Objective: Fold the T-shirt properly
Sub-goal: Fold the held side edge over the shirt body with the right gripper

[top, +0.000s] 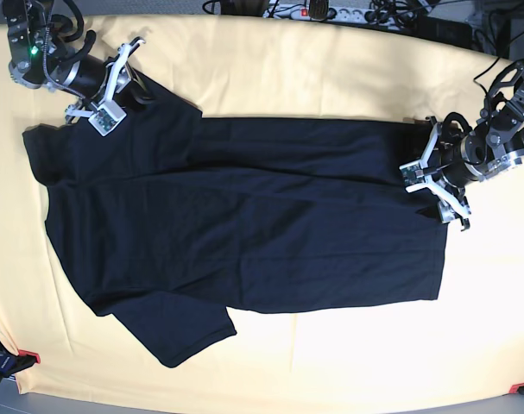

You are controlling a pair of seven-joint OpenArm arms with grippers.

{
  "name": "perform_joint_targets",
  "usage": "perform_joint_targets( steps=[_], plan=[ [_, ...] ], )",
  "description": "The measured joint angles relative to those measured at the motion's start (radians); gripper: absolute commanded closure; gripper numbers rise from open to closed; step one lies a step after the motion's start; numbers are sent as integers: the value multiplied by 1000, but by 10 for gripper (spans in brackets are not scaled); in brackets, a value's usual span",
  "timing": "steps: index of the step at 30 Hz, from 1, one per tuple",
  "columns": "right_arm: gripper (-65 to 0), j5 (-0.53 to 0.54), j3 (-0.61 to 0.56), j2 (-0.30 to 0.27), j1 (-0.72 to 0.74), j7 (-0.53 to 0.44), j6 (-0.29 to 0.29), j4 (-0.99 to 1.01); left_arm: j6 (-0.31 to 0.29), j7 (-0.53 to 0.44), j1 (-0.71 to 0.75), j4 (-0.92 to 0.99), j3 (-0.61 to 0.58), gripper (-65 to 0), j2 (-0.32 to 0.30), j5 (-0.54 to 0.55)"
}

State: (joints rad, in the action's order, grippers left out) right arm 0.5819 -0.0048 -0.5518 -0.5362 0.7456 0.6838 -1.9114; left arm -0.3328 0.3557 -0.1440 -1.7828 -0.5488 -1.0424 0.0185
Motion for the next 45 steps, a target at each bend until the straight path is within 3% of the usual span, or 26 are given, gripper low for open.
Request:
perform_joint_targets(
  steps=[2, 11, 17, 20, 23, 26, 30, 35, 42, 45],
  plan=[
    [-5, -10, -19, 0, 0, -8, -3, -2, 0, 0, 0, 0, 0, -466, 0, 0],
    [0, -85, -37, -2, 18, -31, 8, -6, 0, -1, 0, 0, 0, -466, 0, 0],
    [0, -123, -46, 4, 35, 29, -68, -70, 0, 0, 0, 0, 0, -466, 0, 0],
    [0, -230, -50, 4, 34, 60, -126, -138, 0, 0, 0, 0, 0, -466, 0, 0],
    [0, -377, -48, 3, 27, 84, -225, -216, 0, 0, 0, 0, 0, -466, 0, 0],
    [0, -431, -46, 1, 30, 74, -249, -286, 0, 0, 0, 0, 0, -466, 0, 0],
    [0, -429, -46, 1, 30, 56, -248, -299, 0, 0, 0, 0, 0, -466, 0, 0],
    [0, -438, -46, 2, 37, -54, -233, -299, 0, 0, 0, 0, 0, -466, 0, 0],
    [0, -423, -47, -22, 189, -86, -227, -248, 0, 0, 0, 0, 0, -466, 0, 0],
    [0, -371, -48, -30, 261, -97, -172, -169, 0, 0, 0, 0, 0, -466, 0, 0]
  ],
)
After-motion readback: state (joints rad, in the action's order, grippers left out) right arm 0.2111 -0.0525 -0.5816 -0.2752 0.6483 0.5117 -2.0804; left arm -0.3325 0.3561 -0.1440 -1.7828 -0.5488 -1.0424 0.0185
